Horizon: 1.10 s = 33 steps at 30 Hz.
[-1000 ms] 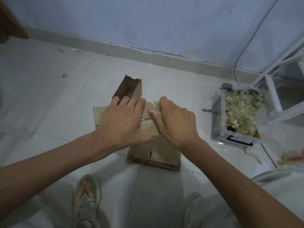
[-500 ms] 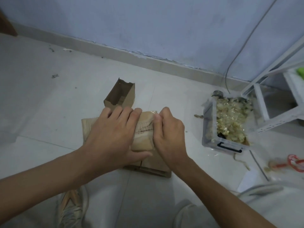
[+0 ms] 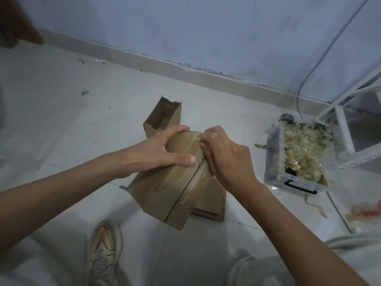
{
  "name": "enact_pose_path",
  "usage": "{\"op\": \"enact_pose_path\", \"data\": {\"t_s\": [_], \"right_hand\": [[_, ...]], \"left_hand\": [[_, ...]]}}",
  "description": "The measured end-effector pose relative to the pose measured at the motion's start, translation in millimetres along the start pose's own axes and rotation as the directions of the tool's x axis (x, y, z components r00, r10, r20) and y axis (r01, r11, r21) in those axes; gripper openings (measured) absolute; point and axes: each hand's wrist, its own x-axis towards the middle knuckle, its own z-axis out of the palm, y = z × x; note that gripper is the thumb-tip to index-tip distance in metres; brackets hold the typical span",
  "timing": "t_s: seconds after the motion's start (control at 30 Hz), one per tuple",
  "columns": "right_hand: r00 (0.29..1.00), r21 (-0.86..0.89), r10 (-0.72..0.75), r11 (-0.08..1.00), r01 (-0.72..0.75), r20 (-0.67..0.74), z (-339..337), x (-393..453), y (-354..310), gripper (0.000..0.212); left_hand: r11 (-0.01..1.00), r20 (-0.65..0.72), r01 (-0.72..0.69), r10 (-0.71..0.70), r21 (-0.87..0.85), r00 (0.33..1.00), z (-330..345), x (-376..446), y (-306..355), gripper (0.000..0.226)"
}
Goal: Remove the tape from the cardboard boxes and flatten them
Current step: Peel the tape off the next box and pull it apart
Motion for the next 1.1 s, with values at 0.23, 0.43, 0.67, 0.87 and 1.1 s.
{"op": "enact_pose_path", "data": {"t_s": [0.23, 0.43, 0.67, 0.87, 1.1], "right_hand": [[0.987, 0.006, 0.034, 0.999, -0.033, -0.156, -1, -2, 5, 0.016], [0.990, 0.045, 0.008, 0.999, -0.001, -0.144, -2, 0, 0, 0.020], [0.989, -0.096, -0.061, 0.994, 0.048, -0.138, -4, -5, -1, 0.011], [0.998, -0.135, 0.052, 0.990, -0.046, 0.042, 9, 11, -10, 0.023], [0.903, 0.067, 0.338, 0.928, -0.367, 0.264, 10, 1, -28, 0.019]], "left_hand": [[0.997, -0.067, 0.006, -0.012, -0.083, 0.998, 4, -3, 10, 0.080], [0.996, -0.068, 0.040, -0.046, -0.083, 0.997, 12, -8, 9, 0.071], [0.998, -0.093, 0.054, -0.058, -0.040, 0.994, 9, -8, 14, 0.069], [0.978, 0.014, 0.209, -0.209, -0.024, 0.978, 7, -3, 9, 0.072], [0.964, 0.014, 0.265, -0.265, 0.020, 0.964, 13, -8, 5, 0.074]]}}
